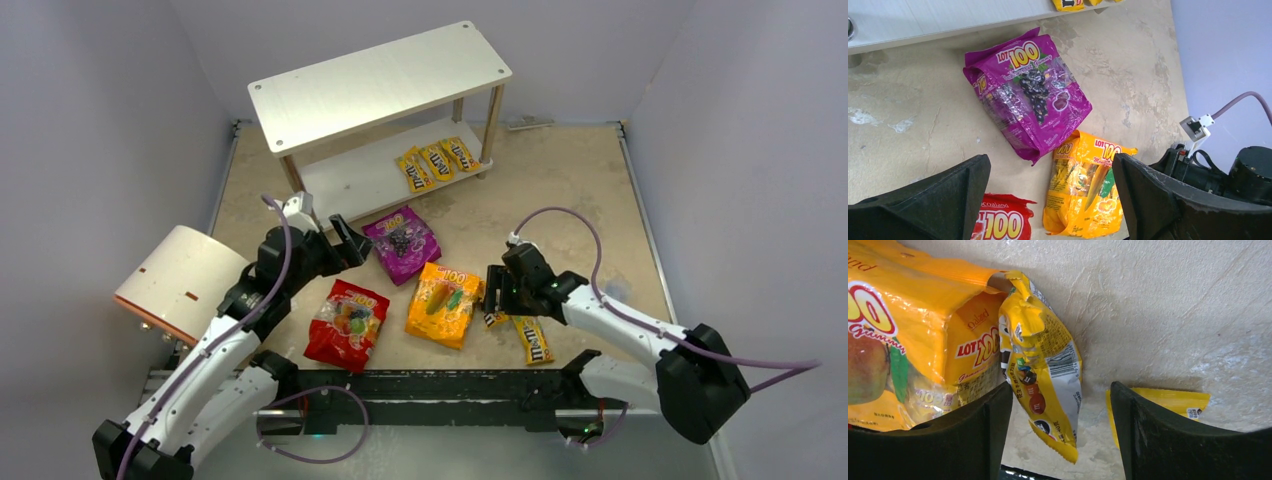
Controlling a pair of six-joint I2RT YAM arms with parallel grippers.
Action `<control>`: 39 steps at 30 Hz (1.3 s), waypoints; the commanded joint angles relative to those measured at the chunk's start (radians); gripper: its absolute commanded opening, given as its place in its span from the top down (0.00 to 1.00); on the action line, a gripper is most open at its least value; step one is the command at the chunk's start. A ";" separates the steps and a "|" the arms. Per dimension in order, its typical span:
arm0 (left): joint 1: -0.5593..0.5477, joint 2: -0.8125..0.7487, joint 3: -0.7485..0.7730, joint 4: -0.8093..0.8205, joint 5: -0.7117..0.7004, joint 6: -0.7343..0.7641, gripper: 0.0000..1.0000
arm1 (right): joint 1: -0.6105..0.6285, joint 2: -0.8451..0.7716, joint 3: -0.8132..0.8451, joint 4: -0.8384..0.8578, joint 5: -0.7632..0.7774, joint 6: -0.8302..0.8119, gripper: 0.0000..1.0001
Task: Place and organize the candy bags onto the shelf
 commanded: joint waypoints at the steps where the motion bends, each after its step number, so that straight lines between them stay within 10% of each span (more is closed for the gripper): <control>1: 0.006 0.010 -0.001 0.053 0.024 0.022 0.01 | -0.001 0.027 -0.013 0.067 0.059 0.045 0.29; 22: 0.007 0.061 -0.040 0.228 0.239 0.089 0.01 | -0.001 -0.098 0.029 0.122 0.002 -0.172 0.75; 30: 0.000 0.264 -0.084 0.684 0.724 0.028 0.01 | -0.001 -0.303 -0.008 0.326 -0.376 -0.278 0.80; 39: -0.190 0.454 0.048 0.635 0.673 0.146 0.01 | 0.002 -0.246 0.045 0.408 -0.693 -0.340 0.84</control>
